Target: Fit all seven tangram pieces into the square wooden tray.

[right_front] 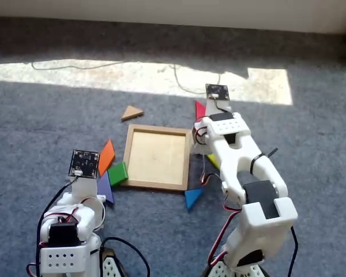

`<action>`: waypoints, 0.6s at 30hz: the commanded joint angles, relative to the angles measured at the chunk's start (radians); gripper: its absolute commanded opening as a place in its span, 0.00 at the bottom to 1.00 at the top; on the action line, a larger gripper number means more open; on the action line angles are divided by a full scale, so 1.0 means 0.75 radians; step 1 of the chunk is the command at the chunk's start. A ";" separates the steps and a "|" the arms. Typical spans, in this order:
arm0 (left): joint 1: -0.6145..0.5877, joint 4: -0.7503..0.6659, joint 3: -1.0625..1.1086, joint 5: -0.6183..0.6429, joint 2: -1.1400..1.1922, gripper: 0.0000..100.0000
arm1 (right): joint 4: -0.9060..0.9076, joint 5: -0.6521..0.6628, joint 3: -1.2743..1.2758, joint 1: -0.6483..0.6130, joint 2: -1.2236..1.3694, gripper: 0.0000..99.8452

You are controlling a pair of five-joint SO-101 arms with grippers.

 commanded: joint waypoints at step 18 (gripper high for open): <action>-0.009 0.006 0.026 -0.002 -0.052 0.01 | 0.122 0.080 -0.050 0.052 -0.199 0.22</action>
